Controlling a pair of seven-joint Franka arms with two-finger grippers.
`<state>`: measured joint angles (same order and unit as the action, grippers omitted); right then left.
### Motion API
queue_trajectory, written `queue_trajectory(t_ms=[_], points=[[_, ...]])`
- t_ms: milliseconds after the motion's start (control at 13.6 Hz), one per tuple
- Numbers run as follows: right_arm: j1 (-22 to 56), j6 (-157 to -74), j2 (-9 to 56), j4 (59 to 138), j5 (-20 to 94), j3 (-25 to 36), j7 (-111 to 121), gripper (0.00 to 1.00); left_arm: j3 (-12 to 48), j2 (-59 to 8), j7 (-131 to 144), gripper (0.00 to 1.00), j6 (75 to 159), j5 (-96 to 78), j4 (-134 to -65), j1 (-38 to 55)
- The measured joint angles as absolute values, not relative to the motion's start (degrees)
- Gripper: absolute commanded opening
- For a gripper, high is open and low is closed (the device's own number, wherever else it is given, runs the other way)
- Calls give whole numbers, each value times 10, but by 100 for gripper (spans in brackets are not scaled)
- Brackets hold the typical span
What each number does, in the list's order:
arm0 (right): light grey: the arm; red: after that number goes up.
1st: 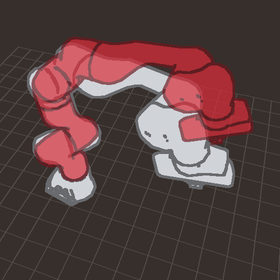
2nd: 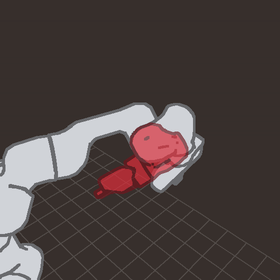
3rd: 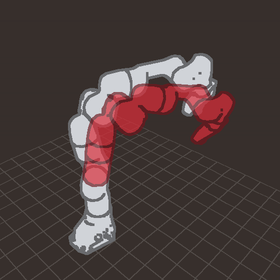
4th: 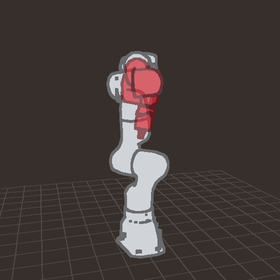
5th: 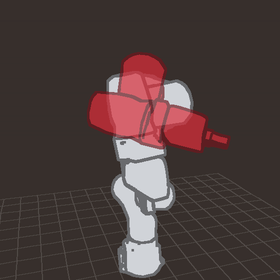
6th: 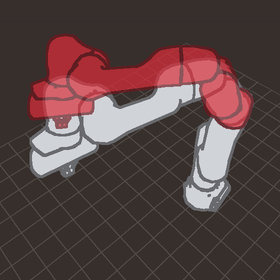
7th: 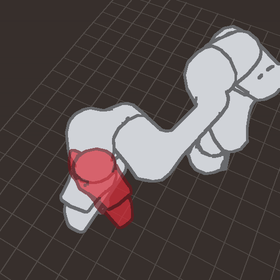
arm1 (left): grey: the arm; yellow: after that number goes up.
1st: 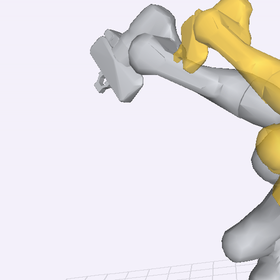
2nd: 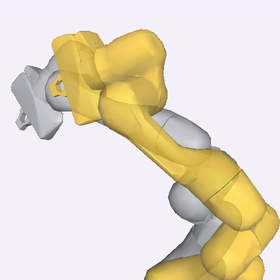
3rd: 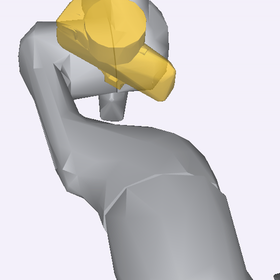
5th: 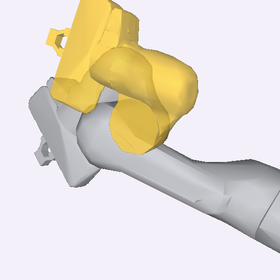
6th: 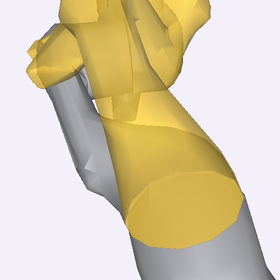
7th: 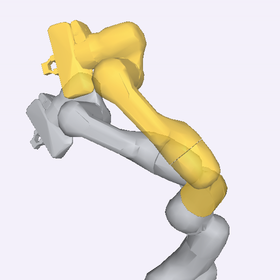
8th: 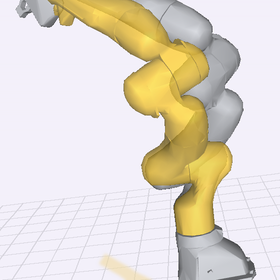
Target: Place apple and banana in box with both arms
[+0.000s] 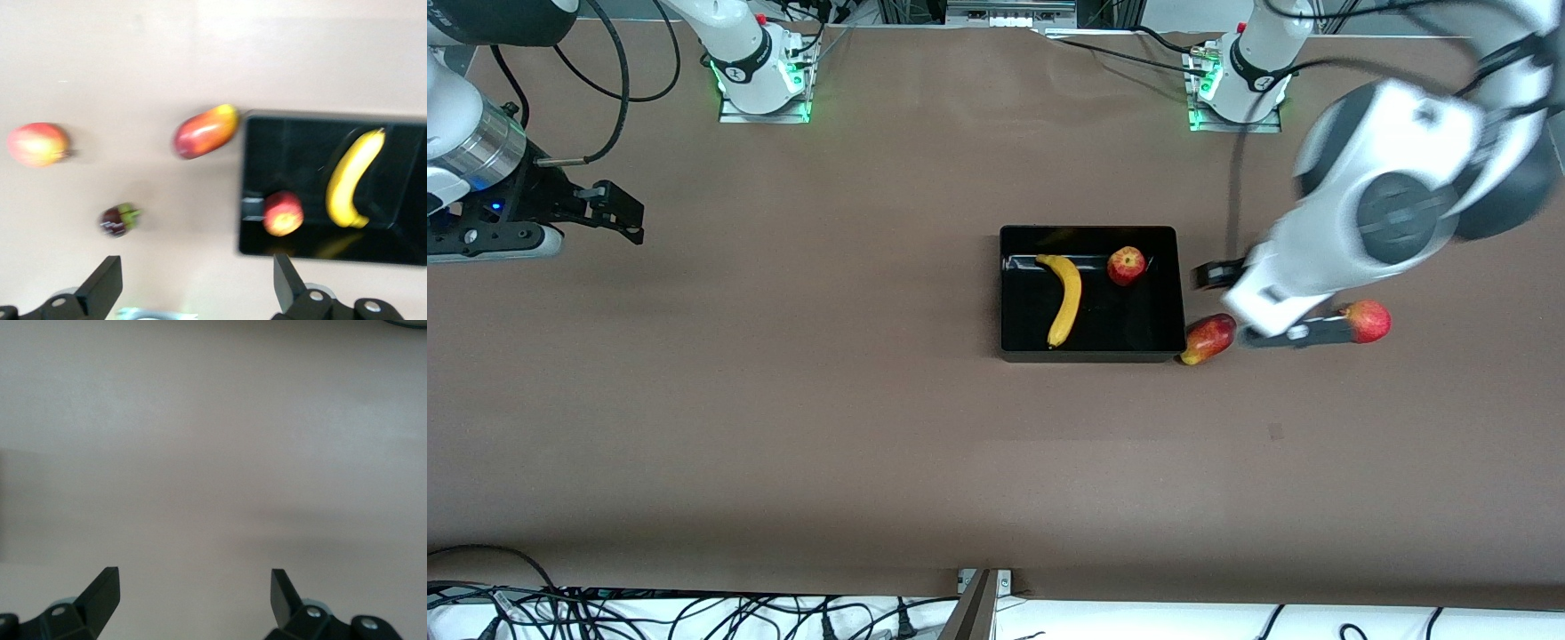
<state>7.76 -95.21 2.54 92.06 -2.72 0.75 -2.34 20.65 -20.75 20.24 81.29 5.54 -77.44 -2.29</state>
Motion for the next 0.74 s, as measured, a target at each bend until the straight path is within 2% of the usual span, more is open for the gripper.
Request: queue_trajectory(t_ms=[221,368,516,737], points=[[77,-952,26,921,-27,7,-23,100,182,-173,80,100,792,55,-772,-74],[77,-952,26,921,-27,7,-23,100,100,-136,28,100,807,49,-789,-39],[77,-952,26,920,-27,7,-23,100,35,-73,13,100,848,33,-839,-5],[77,-952,26,920,-27,7,-23,100,14,5,7,100,867,32,-914,2]])
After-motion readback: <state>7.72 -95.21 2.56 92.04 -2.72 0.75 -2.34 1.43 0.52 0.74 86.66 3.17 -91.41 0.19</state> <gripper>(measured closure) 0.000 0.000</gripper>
